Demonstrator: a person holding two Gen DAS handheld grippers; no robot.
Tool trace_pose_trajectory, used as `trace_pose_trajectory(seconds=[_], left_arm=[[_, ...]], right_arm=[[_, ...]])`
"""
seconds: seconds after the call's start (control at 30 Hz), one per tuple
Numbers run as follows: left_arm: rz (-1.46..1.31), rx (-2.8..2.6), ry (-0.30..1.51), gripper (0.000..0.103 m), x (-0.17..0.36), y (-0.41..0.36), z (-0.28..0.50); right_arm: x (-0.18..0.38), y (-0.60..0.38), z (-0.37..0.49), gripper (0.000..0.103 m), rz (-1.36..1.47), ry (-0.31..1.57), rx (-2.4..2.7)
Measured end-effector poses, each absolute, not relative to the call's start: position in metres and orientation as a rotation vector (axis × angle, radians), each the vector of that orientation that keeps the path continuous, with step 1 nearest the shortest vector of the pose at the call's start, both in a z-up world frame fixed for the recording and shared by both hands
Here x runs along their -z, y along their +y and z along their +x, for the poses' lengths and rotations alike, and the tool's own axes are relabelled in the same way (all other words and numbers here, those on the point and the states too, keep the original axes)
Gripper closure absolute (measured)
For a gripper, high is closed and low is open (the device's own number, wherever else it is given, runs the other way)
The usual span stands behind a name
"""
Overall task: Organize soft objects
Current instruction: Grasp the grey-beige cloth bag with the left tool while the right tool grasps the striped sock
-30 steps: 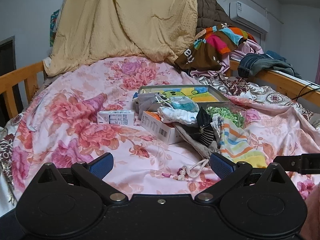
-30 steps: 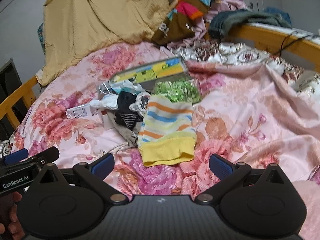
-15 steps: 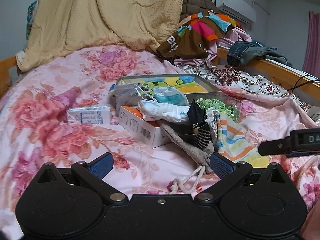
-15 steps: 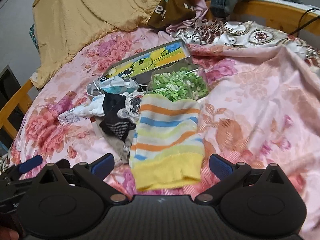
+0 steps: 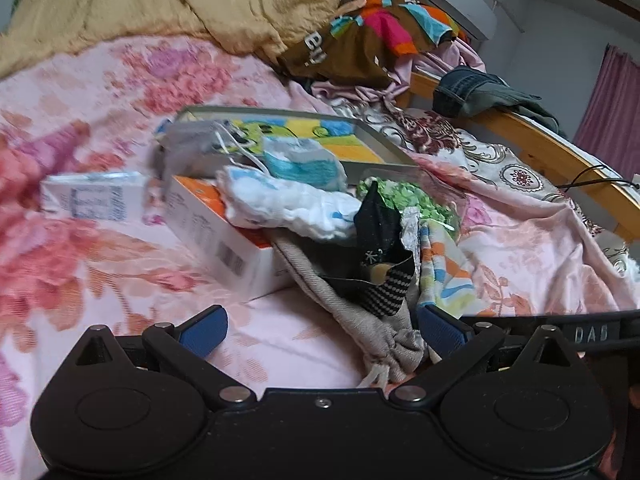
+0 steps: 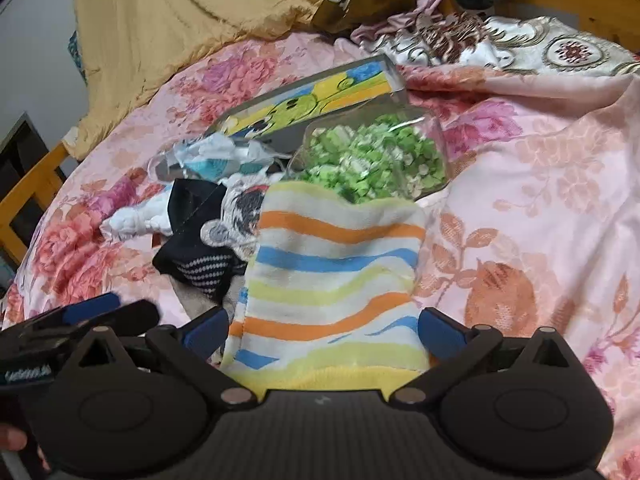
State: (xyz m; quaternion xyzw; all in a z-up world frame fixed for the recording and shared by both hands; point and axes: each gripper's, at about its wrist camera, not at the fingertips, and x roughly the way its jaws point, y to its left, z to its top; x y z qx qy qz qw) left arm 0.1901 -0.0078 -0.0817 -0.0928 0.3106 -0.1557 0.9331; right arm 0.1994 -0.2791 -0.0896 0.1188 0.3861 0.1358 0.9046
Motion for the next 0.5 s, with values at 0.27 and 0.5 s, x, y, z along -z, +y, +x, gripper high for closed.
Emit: trace_pose_trajectory(seconds=[0.27, 0.5], left_arm=[[-0.336, 0.371, 0.702, 0.018, 0.098, -0.003, 0.214], [-0.451, 0.408, 0.737, 0.044, 0.106, -0.004, 0.223]], right_arm=[[0.097, -0.272, 0.204, 0.0, 0.218, 0.833, -0.302], [0.102, -0.263, 0.205, 0.0, 0.152, 0.844, -0.283]])
